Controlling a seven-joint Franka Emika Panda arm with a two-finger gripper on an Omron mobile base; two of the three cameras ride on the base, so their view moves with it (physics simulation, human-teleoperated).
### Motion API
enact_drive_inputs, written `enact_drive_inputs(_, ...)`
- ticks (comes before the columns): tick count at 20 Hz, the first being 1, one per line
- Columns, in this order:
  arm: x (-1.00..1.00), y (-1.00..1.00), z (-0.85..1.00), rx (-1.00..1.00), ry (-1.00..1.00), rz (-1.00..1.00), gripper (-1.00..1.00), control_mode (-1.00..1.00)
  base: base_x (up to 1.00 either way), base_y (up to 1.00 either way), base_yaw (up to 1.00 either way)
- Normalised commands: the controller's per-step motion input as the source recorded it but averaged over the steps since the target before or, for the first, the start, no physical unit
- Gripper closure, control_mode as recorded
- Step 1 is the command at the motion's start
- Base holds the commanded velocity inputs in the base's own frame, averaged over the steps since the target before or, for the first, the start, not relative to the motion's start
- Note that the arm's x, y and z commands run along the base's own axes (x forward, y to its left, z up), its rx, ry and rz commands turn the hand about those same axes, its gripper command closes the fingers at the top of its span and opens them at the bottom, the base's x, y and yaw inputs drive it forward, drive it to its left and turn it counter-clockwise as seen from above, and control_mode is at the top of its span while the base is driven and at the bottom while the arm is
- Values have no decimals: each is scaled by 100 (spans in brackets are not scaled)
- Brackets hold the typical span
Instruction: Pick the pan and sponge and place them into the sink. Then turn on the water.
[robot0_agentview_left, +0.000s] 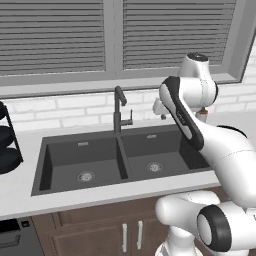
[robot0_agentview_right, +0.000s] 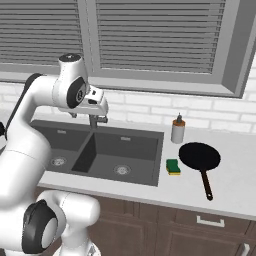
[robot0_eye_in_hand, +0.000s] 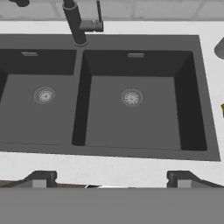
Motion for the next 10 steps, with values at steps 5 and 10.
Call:
enact_drive_inputs(5,0,-12,-9,-4,6,-4,-100,-100,2,0,0)
enact_drive_inputs(10,0,-55,-19,-6,14,-3,-100,-100,0,0,0)
